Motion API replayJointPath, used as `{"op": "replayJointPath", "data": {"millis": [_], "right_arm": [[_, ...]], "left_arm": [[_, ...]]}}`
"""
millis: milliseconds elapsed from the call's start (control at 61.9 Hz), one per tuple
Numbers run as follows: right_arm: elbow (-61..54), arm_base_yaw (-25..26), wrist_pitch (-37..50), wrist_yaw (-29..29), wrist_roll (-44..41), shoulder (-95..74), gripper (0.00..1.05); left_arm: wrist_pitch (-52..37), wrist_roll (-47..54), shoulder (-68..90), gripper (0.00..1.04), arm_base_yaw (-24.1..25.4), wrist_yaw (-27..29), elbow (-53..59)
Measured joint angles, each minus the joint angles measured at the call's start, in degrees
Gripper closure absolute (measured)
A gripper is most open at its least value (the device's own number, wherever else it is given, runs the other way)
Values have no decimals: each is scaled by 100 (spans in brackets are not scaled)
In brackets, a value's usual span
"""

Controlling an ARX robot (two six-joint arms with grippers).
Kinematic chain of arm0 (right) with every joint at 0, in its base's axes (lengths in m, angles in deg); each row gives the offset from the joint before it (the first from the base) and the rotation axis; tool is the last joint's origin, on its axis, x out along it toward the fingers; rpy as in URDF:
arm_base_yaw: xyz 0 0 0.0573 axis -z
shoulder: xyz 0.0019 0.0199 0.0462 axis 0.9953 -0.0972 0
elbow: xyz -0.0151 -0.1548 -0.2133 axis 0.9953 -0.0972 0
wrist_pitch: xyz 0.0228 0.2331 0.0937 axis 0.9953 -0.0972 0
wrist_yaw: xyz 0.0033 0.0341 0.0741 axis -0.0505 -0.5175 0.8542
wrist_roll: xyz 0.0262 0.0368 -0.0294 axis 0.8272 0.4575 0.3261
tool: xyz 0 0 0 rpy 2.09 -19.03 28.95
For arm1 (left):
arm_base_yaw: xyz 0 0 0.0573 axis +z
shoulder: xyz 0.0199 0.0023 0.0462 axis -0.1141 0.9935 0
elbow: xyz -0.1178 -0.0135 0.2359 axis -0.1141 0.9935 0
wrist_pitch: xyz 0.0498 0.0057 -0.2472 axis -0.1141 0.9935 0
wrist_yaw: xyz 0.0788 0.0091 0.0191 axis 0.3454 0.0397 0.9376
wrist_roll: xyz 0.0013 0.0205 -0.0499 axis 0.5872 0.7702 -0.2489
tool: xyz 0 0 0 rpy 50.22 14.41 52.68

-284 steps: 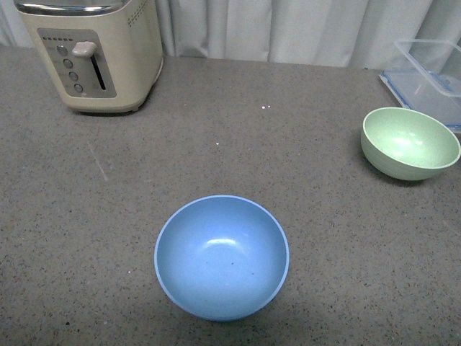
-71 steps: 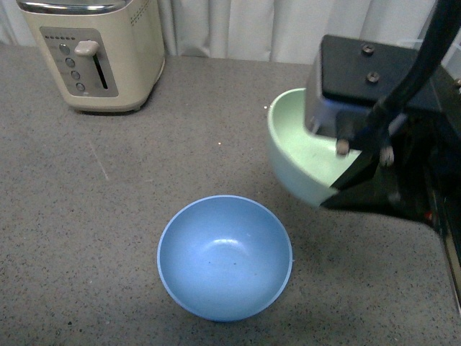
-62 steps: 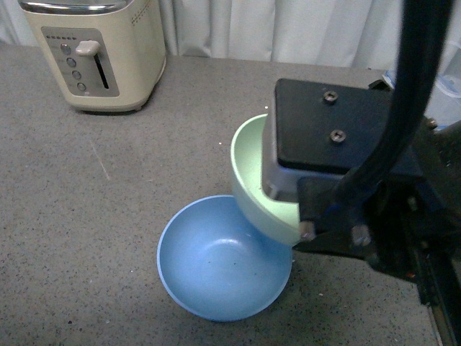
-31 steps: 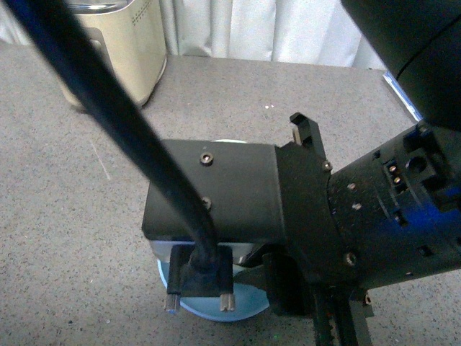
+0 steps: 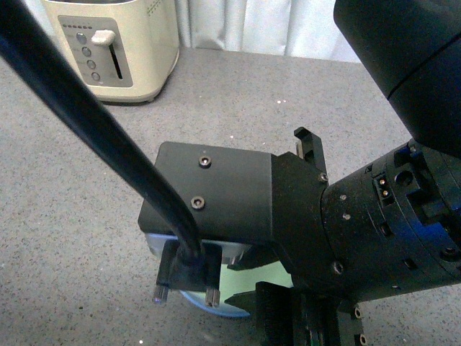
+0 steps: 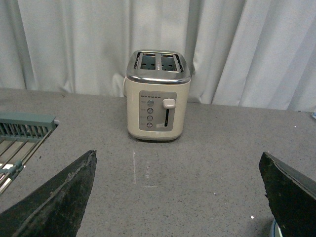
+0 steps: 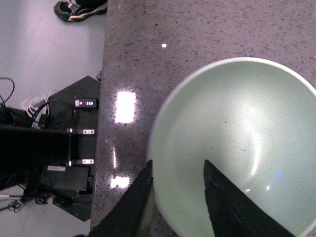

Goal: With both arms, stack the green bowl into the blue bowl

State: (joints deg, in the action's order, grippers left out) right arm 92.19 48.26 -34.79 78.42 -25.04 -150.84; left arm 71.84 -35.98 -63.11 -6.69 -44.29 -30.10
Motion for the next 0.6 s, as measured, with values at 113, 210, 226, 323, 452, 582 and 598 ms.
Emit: {"op": "replayJointPath", "data": {"millis": [113, 210, 226, 323, 452, 582, 598], "right_arm": [[-74, 195, 422, 24, 809, 190, 48], [-227, 498, 841, -131, 1617, 551, 33], [-251, 538, 881, -162, 1766, 599, 31], [-540, 894, 1117, -457, 2649, 1040, 15], [-1117, 1333, 1344, -1047, 3674, 1652, 9], [-1751, 1681, 1458, -1808, 4518, 2297, 9], [-1873, 1725, 1482, -1982, 4625, 2413, 9]], "left_arm": [[2, 0, 0, 6, 0, 0, 0], [2, 0, 0, 6, 0, 2, 0], [2, 0, 0, 6, 0, 2, 0], [2, 0, 0, 6, 0, 2, 0], [2, 0, 0, 6, 0, 2, 0], [4, 0, 0, 6, 0, 0, 0], [4, 0, 0, 6, 0, 0, 0]]}}
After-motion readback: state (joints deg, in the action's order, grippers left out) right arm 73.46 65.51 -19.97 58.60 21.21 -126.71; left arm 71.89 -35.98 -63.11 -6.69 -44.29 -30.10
